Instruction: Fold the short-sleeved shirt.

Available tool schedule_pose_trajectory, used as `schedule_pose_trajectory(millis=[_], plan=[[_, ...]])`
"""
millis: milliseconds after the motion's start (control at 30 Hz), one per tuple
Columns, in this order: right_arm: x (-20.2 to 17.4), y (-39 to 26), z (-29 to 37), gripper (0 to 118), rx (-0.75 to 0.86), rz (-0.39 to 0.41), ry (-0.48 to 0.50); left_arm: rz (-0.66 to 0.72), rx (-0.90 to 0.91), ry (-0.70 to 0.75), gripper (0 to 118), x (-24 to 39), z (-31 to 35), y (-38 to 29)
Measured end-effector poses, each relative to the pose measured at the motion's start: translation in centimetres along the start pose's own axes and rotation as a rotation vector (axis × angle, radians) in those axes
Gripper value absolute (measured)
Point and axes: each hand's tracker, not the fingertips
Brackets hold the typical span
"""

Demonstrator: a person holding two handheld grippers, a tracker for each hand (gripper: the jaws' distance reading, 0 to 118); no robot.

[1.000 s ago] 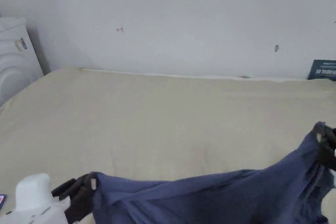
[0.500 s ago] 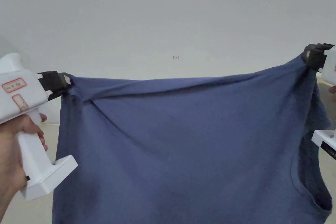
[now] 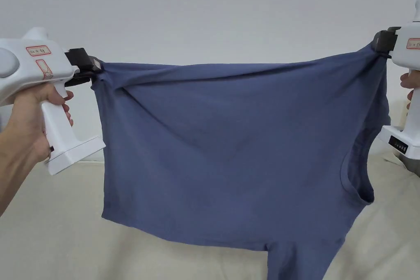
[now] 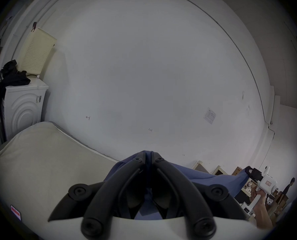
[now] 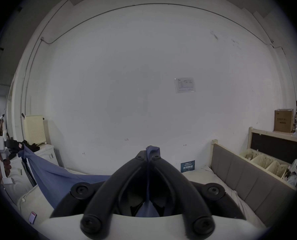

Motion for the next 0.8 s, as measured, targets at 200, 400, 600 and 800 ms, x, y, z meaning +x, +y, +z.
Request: schedule_pose_trajectory(millis=[200, 400, 600, 800], plan=[[0.6, -5.7, 0.8, 1, -0.025, 0.087, 0.033, -0.052, -0.084, 0.0, 5, -3.4, -1.3, -4.1], [1.5, -14.5, 7.5, 1, -0.036, 0.068, 0.084, 0.008, -0.151, -0.045, 5, -9.1, 2.7, -12.5], [2.8, -25.3, 16.0, 1, -0.145, -0.014, 0.123, 0.036, -0.254, 0.04, 5, -14.0, 10.3, -24.7], [2.1, -36.2, 25.0, 1, -0.286, -0.111, 0.031, 0.093, -0.345, 0.114, 5, -16.8, 18.7, -35.5]])
